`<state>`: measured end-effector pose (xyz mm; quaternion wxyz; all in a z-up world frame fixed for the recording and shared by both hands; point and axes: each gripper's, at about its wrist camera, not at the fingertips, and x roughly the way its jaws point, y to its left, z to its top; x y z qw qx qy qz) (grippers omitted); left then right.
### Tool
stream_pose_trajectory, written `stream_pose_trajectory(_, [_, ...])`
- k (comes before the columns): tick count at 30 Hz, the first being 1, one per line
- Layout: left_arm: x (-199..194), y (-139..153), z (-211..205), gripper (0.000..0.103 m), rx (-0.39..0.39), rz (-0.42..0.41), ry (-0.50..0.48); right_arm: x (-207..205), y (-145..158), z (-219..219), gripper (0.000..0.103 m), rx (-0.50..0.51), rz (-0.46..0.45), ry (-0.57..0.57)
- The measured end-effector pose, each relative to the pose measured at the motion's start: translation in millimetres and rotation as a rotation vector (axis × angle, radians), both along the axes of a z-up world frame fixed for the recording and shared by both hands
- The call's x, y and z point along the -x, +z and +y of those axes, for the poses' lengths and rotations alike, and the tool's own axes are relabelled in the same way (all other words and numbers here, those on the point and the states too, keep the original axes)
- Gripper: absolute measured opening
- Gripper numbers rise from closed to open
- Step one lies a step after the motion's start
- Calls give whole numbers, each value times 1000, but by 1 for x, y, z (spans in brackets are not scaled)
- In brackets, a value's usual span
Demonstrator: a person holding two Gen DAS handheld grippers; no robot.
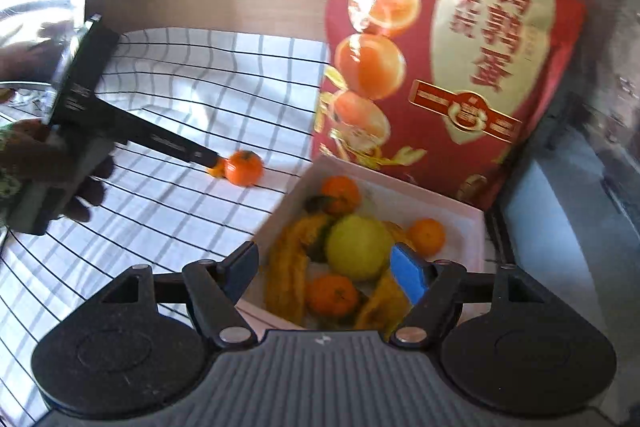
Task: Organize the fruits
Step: 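Open the right tool over the box and move both tools to the loose tangerines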
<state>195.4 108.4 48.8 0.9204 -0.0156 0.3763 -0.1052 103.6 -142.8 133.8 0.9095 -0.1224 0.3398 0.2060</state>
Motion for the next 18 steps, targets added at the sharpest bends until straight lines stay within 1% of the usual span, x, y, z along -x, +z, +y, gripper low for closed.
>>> stream_pose_trajectory(2, [8,0,8,47,25,15,38,-14,3,10,74,-35,27,20])
stream_pose_trajectory(4, [22,-4,17,47,38,56,91,-32,6,24,74,-68,55,35])
stream_pose_trajectory(6, [39,-9,29,47,70,107,146,-55,4,42,74,-84,83,50])
stream_pose_trajectory(8, [59,-16,41,47,135,161,188,-76,-3,67,74,-76,105,86])
stream_pose_trajectory(10, [78,-21,51,47,184,197,201,-96,-17,96,74,-45,137,114])
stream_pose_trajectory(12, [96,-24,58,47,201,207,209,-115,-32,118,74,-13,172,117])
stream_pose_trajectory(14, [112,-25,65,47,214,211,212,-136,-47,134,74,10,204,90])
stream_pose_trajectory(18, [133,-26,82,47,231,201,211,-171,-67,142,73,-13,280,-19])
